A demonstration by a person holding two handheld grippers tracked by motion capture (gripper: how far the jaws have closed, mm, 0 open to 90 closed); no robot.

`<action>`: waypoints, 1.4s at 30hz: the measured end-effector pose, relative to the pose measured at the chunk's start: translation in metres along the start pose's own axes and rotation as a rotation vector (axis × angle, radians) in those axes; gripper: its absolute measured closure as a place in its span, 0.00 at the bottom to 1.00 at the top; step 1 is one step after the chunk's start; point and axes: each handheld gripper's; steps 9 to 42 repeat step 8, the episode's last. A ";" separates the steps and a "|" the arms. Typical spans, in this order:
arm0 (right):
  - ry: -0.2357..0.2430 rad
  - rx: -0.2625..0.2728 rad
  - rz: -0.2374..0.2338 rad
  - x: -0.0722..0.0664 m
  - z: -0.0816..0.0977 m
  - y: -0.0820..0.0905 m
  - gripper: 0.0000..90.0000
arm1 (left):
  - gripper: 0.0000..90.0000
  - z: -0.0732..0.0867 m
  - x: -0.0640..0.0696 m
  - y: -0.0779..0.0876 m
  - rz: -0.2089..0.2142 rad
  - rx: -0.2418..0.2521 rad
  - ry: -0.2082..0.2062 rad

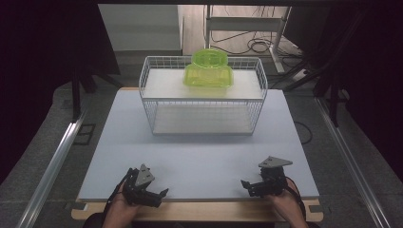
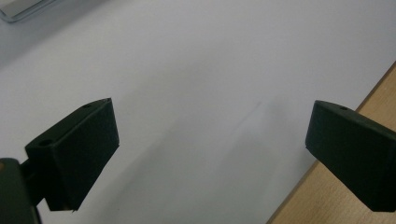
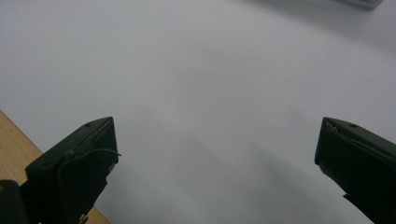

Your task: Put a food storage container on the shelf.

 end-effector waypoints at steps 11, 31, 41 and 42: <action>0.000 -0.028 -0.013 0.001 0.003 -0.006 0.00 | 0.03 0.000 0.000 0.000 -0.003 0.000 -0.002; 0.000 -0.028 -0.013 0.001 0.003 -0.006 0.00 | 0.03 0.000 0.000 0.000 -0.003 0.000 -0.002; 0.000 -0.028 -0.013 0.001 0.003 -0.006 0.00 | 0.03 0.000 0.000 0.000 -0.003 0.000 -0.002; 0.000 -0.028 -0.013 0.001 0.003 -0.006 0.00 | 0.03 0.000 0.000 0.000 -0.003 0.000 -0.002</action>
Point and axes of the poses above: each handheld gripper's, and its own axes: y roughly backward along the jaws, z roughly out of its underside, x roughly to its right, and after that the axes turned 1 degree about x, right-handed
